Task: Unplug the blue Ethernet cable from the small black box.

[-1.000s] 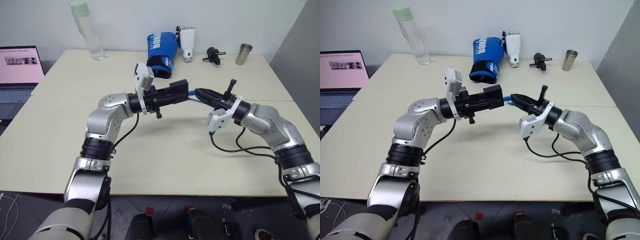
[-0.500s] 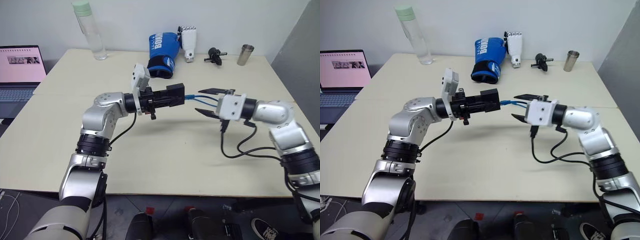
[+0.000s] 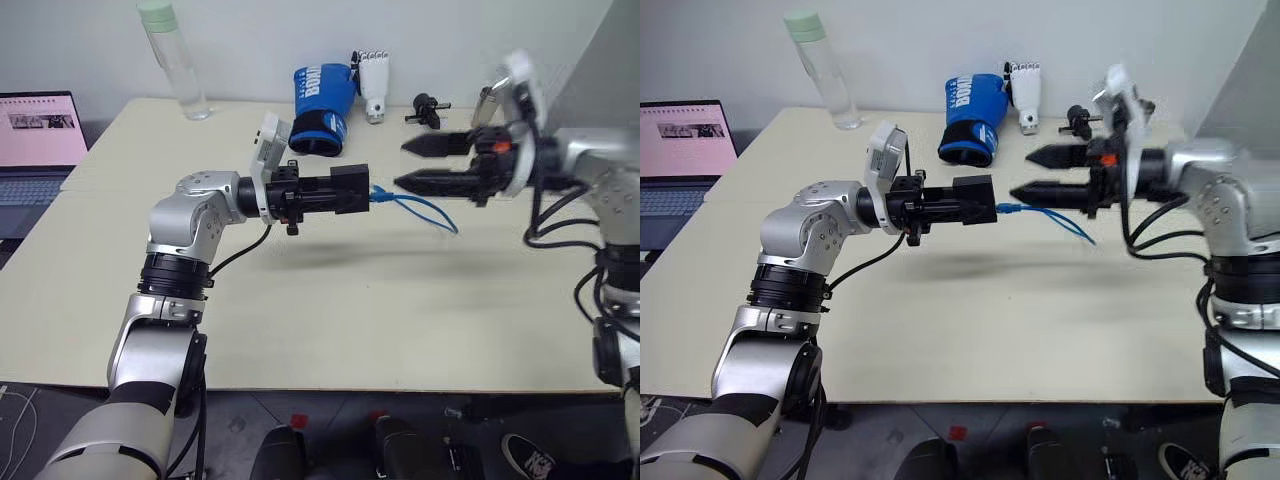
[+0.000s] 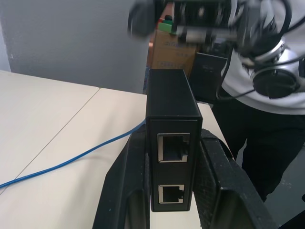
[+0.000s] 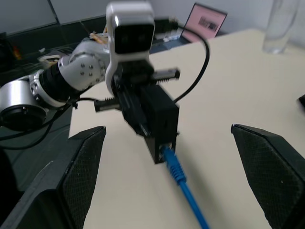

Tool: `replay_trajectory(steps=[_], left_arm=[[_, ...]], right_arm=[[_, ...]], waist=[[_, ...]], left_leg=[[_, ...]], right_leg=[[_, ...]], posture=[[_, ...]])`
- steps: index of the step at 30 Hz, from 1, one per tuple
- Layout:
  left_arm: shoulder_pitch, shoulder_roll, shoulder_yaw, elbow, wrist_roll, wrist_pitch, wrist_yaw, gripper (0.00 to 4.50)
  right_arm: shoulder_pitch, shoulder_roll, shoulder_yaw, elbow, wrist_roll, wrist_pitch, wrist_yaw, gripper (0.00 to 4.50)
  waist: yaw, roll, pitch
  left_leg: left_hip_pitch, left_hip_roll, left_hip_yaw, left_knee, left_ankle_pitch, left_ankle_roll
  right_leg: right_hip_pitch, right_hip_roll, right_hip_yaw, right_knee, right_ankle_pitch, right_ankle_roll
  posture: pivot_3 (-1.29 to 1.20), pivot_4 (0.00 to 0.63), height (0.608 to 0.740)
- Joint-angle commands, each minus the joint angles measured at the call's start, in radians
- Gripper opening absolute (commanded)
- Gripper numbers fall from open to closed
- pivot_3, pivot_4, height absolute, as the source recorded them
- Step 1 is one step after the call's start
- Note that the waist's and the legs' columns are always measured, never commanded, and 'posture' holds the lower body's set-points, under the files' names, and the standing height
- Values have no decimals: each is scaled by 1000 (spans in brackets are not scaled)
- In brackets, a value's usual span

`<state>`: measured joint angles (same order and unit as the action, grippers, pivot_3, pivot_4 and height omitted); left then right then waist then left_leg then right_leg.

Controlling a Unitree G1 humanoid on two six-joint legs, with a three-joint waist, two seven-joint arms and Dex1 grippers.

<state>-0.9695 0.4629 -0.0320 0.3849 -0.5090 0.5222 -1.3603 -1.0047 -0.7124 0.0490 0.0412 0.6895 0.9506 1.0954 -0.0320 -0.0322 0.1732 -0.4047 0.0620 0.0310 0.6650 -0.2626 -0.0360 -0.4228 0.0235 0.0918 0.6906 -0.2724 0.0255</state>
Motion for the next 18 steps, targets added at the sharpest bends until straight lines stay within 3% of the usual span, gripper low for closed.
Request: replay_trajectory(steps=[1, 17, 18], left_arm=[[-48, 5, 28, -23, -17, -10, -5, 793], [-64, 10, 25, -25, -19, 1, -19, 793], [-65, 11, 26, -25, -19, 1, -19, 793]], right_arm=[[-4, 10, -6, -42, -5, -10, -5, 4473], [-5, 60, 35, 61, -106, -94, 25, 4473], [-6, 62, 34, 66, -108, -95, 26, 4295]], waist=[[2, 0, 0], [1, 0, 0], [1, 0, 0]], left_leg=[[-1, 0, 0, 0, 0, 0], [-4, 0, -2, 1, 0, 0], [-4, 0, -2, 1, 0, 0]], right_leg=[[-1, 0, -1, 0, 0, 0], [-2, 0, -3, -1, 0, 0], [-2, 0, -3, -1, 0, 0]], posture=[[0, 150, 740], [0, 150, 740], [0, 150, 740]])
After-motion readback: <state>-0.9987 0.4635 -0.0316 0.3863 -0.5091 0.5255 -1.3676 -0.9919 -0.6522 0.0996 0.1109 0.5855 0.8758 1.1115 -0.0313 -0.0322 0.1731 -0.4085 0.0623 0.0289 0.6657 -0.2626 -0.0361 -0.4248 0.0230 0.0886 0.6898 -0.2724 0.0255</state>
